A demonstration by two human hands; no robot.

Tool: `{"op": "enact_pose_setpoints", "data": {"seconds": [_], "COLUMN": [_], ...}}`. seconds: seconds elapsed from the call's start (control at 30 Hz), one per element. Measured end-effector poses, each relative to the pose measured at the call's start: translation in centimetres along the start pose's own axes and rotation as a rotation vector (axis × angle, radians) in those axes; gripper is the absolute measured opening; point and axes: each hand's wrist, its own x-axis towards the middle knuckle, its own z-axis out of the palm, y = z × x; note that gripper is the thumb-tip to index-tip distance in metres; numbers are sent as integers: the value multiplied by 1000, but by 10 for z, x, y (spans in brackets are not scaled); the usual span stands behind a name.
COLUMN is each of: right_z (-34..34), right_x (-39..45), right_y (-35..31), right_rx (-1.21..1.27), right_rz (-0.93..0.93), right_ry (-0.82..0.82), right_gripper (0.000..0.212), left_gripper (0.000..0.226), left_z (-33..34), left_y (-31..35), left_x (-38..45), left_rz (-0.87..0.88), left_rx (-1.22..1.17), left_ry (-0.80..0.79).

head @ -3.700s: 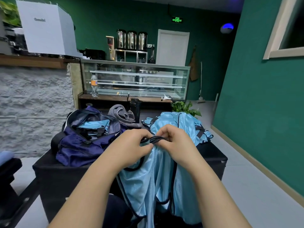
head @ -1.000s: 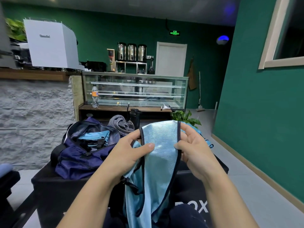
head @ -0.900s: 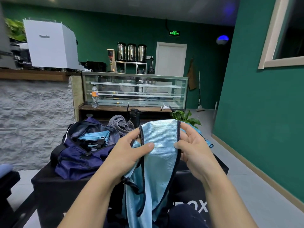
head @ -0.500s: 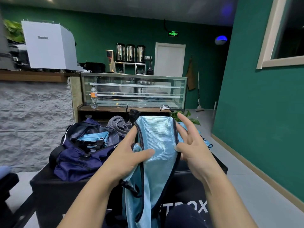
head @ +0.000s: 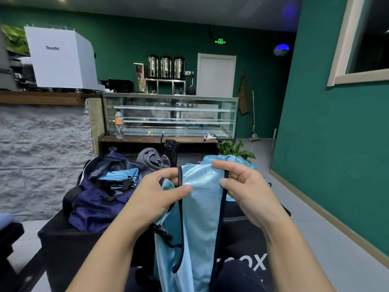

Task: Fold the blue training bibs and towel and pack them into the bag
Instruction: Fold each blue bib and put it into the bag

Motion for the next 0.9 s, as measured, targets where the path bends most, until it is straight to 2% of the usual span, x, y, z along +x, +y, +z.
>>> {"op": "enact_pose_setpoints", "data": {"seconds": [0.1,0.23,0.4,0.7,0.83,0.9], "right_z": [1,1,2,5,4,4], "right_x": [-1,-1,-2,-2,-1,0], "right_y": [-3,-5,-10,-6,-2,0], "right_rx": [-72,-310,-431,-552,-624,-664], "right_rz": [-5,-35,-46,-26,-42,-49], "right_ry": [-1,36,34,36,30,30], "right_gripper": [36,29,23,25,24,23], "left_gripper": [6,20,35,23,5,8], "left_z": [0,2,0,1,4,4], "left_y": [-2,-5,-3,-4,-3,-5], "left_x": [3,3,3,4,4,4], "left_rz": [17,29,35,-14,-9,-6], "left_rx": [99,201,324,578,616,624], "left_ry": [77,179,127,113,159,189]}}
